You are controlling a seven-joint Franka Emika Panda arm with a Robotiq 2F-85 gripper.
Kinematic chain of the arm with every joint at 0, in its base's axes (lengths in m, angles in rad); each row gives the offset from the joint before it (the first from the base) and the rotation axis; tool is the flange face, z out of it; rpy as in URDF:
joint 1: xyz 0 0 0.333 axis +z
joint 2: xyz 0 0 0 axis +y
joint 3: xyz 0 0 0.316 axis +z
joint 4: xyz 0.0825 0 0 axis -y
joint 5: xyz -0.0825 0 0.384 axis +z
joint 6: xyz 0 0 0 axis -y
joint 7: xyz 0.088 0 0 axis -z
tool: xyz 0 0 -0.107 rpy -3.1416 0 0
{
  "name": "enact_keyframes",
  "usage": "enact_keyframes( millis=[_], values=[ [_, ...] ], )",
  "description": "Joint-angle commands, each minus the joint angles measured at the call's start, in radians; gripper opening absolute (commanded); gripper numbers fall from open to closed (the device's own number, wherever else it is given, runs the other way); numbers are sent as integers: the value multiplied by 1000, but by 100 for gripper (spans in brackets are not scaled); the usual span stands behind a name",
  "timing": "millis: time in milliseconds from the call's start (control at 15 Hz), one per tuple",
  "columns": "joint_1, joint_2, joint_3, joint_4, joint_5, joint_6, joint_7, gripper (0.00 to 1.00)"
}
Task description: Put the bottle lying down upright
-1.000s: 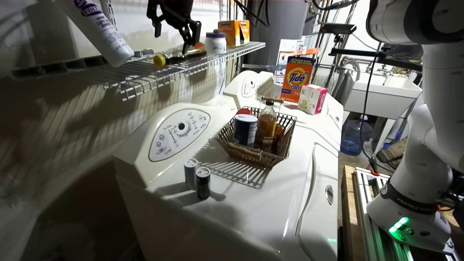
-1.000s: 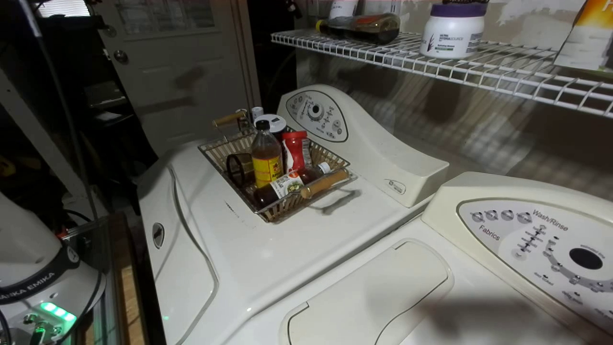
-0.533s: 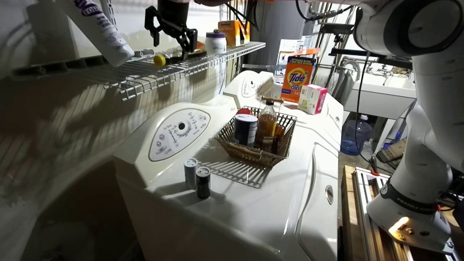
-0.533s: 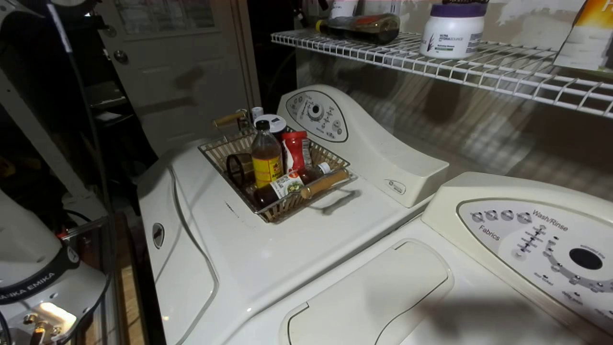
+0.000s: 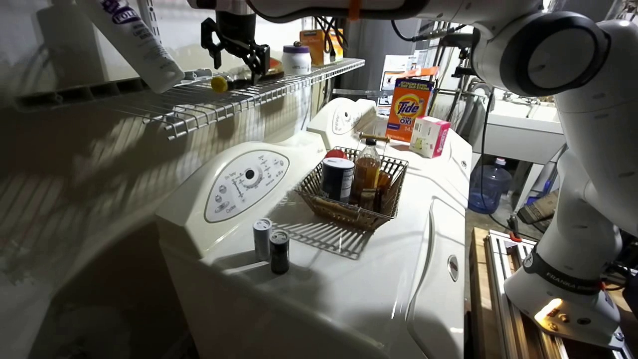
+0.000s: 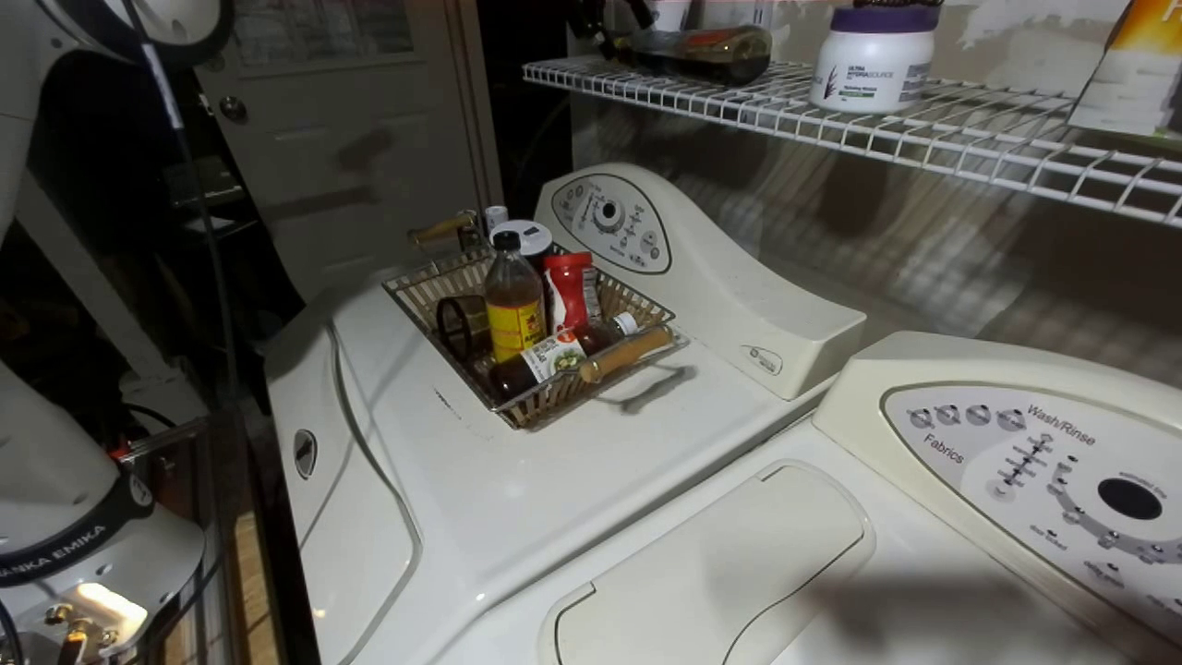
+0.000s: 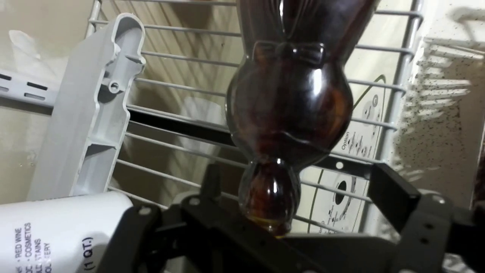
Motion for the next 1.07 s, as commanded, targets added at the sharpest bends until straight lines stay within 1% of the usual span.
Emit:
enact_keyframes(
  millis=[0, 333, 400, 533, 600, 667, 733, 800, 867, 1000],
  values=[
    [27, 83, -43, 127, -43, -31, -35, 100],
    [30, 136, -72, 187, -34, -47, -51, 100],
    [30, 144, -75, 195, -32, -52, -55, 98],
    [22, 152, -68, 197, -29, -53, -54, 90],
    [21, 156, -69, 203, -28, -56, -55, 73],
    [20, 160, -68, 208, -26, -60, -55, 67],
    [20, 164, -69, 214, -28, -64, -57, 64],
    [20, 165, -71, 219, -29, -71, -58, 80],
    [21, 166, -71, 223, -30, -74, -60, 91],
    [22, 167, -71, 230, -30, -82, -62, 100]
  ],
)
